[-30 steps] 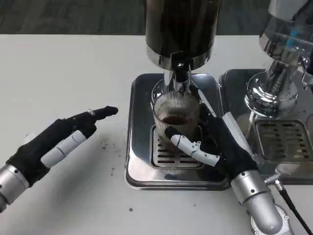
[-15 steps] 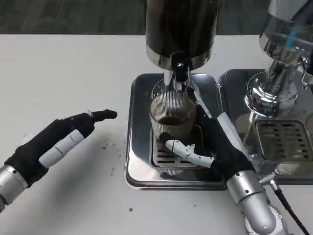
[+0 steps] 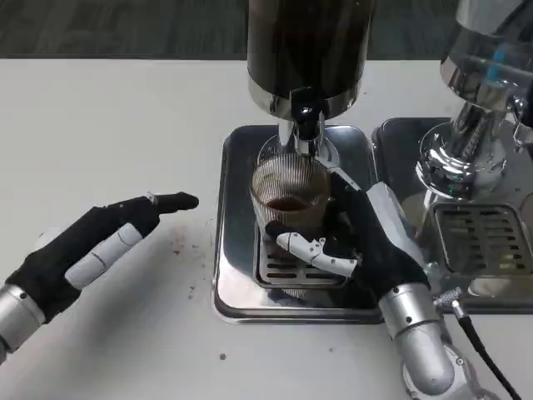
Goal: Grasp the cup under the faucet to collect the drink, then remove the cup.
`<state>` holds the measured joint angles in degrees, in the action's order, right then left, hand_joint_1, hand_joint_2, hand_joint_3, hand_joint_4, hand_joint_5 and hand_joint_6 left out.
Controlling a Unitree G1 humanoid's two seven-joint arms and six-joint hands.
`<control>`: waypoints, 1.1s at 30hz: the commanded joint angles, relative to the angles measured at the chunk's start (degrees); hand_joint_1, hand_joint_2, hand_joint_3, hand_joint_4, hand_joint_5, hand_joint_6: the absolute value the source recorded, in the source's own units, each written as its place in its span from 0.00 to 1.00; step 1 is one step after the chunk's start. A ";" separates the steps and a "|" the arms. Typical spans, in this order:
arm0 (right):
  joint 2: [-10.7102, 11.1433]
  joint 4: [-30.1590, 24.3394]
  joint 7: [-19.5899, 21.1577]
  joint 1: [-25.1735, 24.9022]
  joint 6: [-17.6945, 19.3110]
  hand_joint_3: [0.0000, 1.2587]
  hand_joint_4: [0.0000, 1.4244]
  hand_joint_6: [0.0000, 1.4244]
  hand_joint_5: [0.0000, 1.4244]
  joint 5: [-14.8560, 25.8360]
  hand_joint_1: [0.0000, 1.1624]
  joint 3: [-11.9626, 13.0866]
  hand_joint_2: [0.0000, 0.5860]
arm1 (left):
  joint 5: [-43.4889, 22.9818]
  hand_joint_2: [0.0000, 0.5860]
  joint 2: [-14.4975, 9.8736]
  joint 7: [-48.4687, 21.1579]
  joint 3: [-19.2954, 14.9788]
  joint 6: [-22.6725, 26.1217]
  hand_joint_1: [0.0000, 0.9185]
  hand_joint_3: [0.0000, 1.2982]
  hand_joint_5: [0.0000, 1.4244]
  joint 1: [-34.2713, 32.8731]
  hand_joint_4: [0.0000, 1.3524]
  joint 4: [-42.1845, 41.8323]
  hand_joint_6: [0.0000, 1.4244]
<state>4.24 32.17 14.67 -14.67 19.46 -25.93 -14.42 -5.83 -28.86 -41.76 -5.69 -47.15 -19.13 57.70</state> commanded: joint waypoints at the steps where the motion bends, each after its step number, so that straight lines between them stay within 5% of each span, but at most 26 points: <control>1: -0.80 0.64 2.09 1.04 -0.61 0.24 0.23 0.34 0.25 -1.32 0.56 -1.28 0.37 | 0.68 0.20 -0.87 0.55 0.01 0.61 0.00 0.23 0.07 0.61 0.14 -0.43 0.03; 25: -1.76 6.08 19.62 2.59 8.22 0.44 0.44 0.70 0.51 -4.80 0.59 -2.38 0.38 | 1.01 0.27 -0.93 0.41 0.30 1.19 0.00 0.24 0.10 0.06 0.17 0.12 0.04; 33: -1.19 5.11 22.12 3.92 9.43 0.48 0.49 0.77 0.57 -5.43 0.60 -2.15 0.39 | 1.10 0.28 -0.70 0.31 0.45 1.09 0.00 0.24 0.10 -0.30 0.17 0.17 0.04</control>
<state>2.76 38.19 35.24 -11.78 27.07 -31.25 -16.89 -5.68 -29.06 -41.76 -5.63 -46.62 -18.85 57.69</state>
